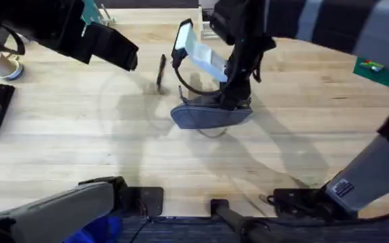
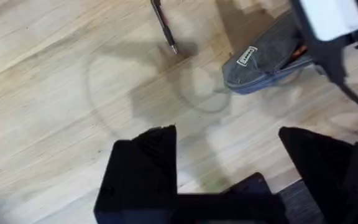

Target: Unzip the bag, pick up the pens from the table one at a time and place them inside, then zip the bag closed.

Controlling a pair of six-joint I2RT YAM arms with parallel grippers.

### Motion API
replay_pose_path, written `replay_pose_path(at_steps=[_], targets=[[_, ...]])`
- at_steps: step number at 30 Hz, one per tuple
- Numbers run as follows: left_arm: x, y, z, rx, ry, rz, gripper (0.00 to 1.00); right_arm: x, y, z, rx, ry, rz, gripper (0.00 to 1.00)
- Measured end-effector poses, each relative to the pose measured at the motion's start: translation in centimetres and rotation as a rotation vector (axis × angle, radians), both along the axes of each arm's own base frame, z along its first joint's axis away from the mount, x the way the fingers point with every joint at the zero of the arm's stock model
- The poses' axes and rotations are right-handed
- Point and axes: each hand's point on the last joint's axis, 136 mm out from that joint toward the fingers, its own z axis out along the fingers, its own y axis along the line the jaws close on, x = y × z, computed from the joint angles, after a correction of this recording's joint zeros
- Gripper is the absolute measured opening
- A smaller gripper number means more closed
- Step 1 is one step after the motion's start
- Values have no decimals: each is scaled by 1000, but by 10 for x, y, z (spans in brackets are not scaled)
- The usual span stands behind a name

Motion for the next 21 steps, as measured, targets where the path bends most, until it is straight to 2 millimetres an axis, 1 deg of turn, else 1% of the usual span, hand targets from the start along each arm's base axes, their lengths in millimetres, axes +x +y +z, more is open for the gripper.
replay_pose_path(at_steps=[3, 14, 17, 18, 20, 21], targets=[[0, 0, 0, 0, 0, 0, 995, 0, 2, -8, -8, 16, -11, 32], [0, 0, 0, 0, 0, 0, 995, 0, 2, -8, -10, 18, -25, 33], [0, 0, 0, 0, 0, 0, 995, 0, 2, -8, -10, 19, -28, 59], [0, 0, 0, 0, 0, 0, 995, 0, 2, -8, -11, 22, -31, 113], [0, 0, 0, 0, 0, 0, 995, -1, 4, -8, -6, 24, -31, 379], [0, 0, 0, 0, 0, 0, 995, -1, 4, -8, -6, 25, -30, 530]])
